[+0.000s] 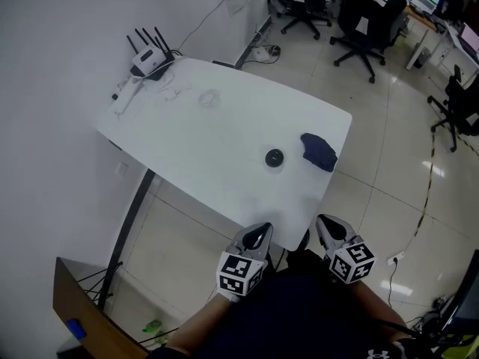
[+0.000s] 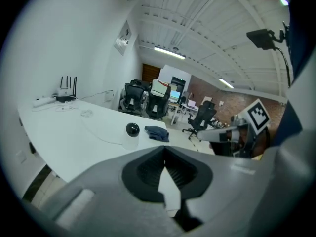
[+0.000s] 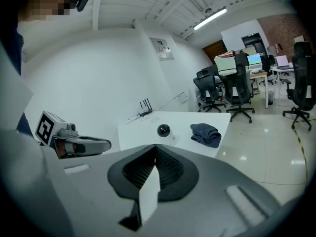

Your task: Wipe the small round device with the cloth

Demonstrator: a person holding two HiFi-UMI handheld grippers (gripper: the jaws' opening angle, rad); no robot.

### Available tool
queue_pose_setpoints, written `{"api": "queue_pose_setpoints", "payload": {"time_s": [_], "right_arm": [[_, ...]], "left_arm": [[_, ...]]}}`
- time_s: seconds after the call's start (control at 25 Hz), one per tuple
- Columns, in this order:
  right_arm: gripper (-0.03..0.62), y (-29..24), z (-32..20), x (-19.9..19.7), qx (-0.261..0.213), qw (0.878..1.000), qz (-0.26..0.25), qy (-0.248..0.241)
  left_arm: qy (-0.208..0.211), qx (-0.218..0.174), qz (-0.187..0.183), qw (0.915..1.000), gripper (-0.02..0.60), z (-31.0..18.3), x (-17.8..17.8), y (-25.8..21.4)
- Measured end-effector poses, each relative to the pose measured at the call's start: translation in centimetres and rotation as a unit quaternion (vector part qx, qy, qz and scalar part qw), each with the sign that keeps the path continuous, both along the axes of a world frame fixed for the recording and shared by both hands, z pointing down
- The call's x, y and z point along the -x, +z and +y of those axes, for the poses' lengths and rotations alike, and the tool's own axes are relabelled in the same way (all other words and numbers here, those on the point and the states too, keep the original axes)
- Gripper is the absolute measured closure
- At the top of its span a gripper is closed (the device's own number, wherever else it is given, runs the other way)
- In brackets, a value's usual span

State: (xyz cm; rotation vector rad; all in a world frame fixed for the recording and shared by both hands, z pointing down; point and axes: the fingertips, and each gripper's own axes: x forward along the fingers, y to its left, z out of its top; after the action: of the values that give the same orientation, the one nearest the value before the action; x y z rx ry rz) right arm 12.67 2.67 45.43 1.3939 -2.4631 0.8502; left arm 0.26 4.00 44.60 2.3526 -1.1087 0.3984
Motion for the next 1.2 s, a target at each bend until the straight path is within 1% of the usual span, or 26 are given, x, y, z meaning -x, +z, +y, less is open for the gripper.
{"api": "queue_pose_setpoints", "payload": {"time_s": [0.2,0.32,0.48,0.6,0.8,0.88,0.92,0.96,1.04,1.08,1.16,1.2], "right_arm": [[0.582,-0.7,-4.7,-1.2,-0.012,0.999,-0.017,-0.031],[0.583,-0.2,-6.4,-2.1,-0.006,0.999,-0.024,-0.042],[0.582,1.1,-8.1,-2.9,0.010,0.998,-0.020,-0.062],[0.582,2.3,-10.0,-3.3,0.011,0.997,0.007,-0.075],[0.580,4.6,-14.4,-4.0,-0.016,0.992,0.099,-0.072],[0.578,5.4,-16.1,-4.1,-0.030,0.986,0.144,-0.078],[0.563,6.0,-16.8,-4.1,-0.036,0.981,0.170,-0.085],[0.506,6.6,-17.4,-3.9,-0.038,0.975,0.195,-0.095],[0.425,7.8,-18.6,-3.3,-0.036,0.962,0.242,-0.122],[0.389,8.5,-19.1,-3.0,-0.032,0.953,0.267,-0.137],[0.345,10.2,-20.1,-2.6,-0.021,0.934,0.316,-0.167],[0.320,11.2,-20.5,-2.4,-0.013,0.925,0.334,-0.180]], "left_arm": [[-0.029,0.000,-0.014,0.9995,0.578,-3.2,-1.9,-0.3],[-0.038,0.001,-0.024,0.9990,0.578,-4.4,-3.1,-0.4],[-0.051,0.014,-0.030,0.9982,0.578,-5.2,-3.6,0.4],[-0.060,0.019,-0.036,0.9973,0.578,-5.9,-3.2,1.0],[-0.060,0.024,-0.048,0.9968,0.578,-8.3,-1.5,3.3],[-0.052,0.018,-0.058,0.9968,0.575,-9.7,-0.7,4.6],[-0.046,0.013,-0.064,0.9968,0.559,-10.5,-0.5,5.1],[-0.038,0.009,-0.069,0.9969,0.549,-11.2,-0.3,5.5],[-0.025,0.006,-0.077,0.9967,0.521,-12.6,0.0,6.3],[-0.019,0.006,-0.083,0.9963,0.496,-13.2,0.2,6.8],[-0.003,0.006,-0.108,0.9942,0.431,-14.5,0.6,8.4],[0.008,0.007,-0.125,0.9921,0.376,-15.0,0.7,9.5]]}}
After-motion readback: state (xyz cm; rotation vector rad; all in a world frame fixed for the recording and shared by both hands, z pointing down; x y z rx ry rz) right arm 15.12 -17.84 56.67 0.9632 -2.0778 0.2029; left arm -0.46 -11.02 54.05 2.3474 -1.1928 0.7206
